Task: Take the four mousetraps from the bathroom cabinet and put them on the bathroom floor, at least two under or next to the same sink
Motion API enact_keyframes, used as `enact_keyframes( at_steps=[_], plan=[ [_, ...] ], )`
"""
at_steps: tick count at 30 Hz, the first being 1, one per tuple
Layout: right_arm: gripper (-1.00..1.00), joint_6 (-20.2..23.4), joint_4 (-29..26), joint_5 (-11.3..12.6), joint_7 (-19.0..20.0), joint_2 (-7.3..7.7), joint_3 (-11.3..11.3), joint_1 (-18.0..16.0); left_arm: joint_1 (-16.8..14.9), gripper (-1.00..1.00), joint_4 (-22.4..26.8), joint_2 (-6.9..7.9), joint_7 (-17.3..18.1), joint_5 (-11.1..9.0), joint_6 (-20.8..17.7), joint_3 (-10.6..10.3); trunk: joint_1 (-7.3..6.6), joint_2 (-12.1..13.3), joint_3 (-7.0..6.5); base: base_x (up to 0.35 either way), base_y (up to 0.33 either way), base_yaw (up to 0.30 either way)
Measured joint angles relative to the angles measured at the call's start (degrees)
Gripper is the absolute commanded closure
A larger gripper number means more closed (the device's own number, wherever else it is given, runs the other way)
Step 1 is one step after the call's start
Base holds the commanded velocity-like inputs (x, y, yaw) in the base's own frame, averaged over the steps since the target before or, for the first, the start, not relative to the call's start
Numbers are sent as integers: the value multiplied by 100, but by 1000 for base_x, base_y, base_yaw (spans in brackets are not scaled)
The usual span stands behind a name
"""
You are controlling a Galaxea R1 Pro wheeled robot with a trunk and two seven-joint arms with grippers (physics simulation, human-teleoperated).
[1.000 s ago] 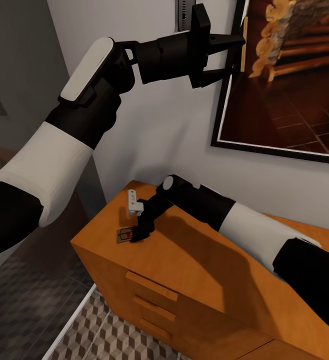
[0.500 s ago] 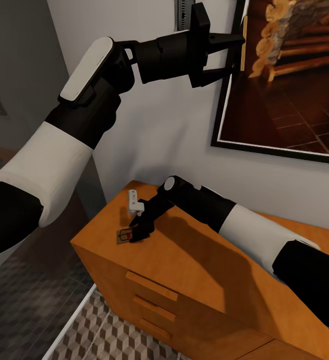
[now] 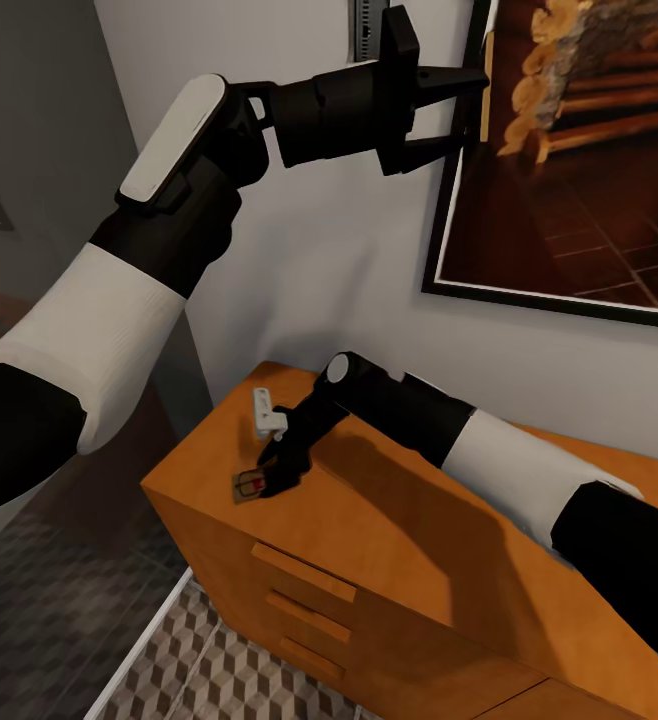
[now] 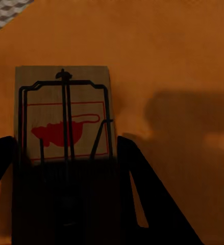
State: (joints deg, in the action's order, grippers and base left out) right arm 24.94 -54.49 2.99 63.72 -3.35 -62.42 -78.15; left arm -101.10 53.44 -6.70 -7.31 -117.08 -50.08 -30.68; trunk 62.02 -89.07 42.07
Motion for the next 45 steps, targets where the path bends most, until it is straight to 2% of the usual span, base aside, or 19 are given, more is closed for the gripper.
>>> enact_keyframes(
  at_steps=[2, 5, 7, 21, 26, 28, 31, 34, 41, 45],
  plan=[
    [100, 97, -250, -3, 194, 103, -96, -10, 0, 100, 0, 1, 0, 0, 0, 0, 0, 0, 0, 0, 0, 0],
    [100, 517, -590, -2, 286, 215, -194, -19, 0, 100, 0, 2, 0, 0, 0, -7, 0, 0, 0, 0, 0, 0],
    [100, 631, -678, 1, 289, 255, -213, -20, 0, 100, -1, 2, 0, 1, 0, -8, 0, 0, 0, 0, 0, 0],
    [100, 722, -758, -54, 290, 278, -223, -26, 0, 100, 0, 2, 0, 1, 0, -9, 0, 0, 0, 0, 0, 0],
    [100, 726, -910, -78, 302, 291, -340, -53, 0, 100, 0, 2, 0, 1, 0, -9, 0, 0, 0, 0, 0, 0],
    [100, 759, -955, -59, 326, 297, -219, -56, -1, 100, 0, 4, 0, 0, 0, -8, 0, 0, 1, 0, 0, 0],
    [100, 923, -1089, -65, 397, 346, 144, -61, -1, 100, 3, 10, -1, -1, 0, -7, 0, 0, 1, 0, 0, 0],
    [100, 1179, -1305, -72, 475, 426, 330, -61, -1, 100, 7, 11, 0, 0, 0, -3, 0, 0, 1, 0, 0, 0],
    [100, 1343, -1826, -69, 512, 727, 438, -61, -1, 100, 5, 28, 0, 2, 0, -2, 0, 0, 1, 0, 0, 0],
    [100, 1345, -1876, -68, 514, 801, 451, -61, -1, 100, 102, 168, 7, -11, -2, -8, 0, 0, 1, 0, 0, 0]
  ],
)
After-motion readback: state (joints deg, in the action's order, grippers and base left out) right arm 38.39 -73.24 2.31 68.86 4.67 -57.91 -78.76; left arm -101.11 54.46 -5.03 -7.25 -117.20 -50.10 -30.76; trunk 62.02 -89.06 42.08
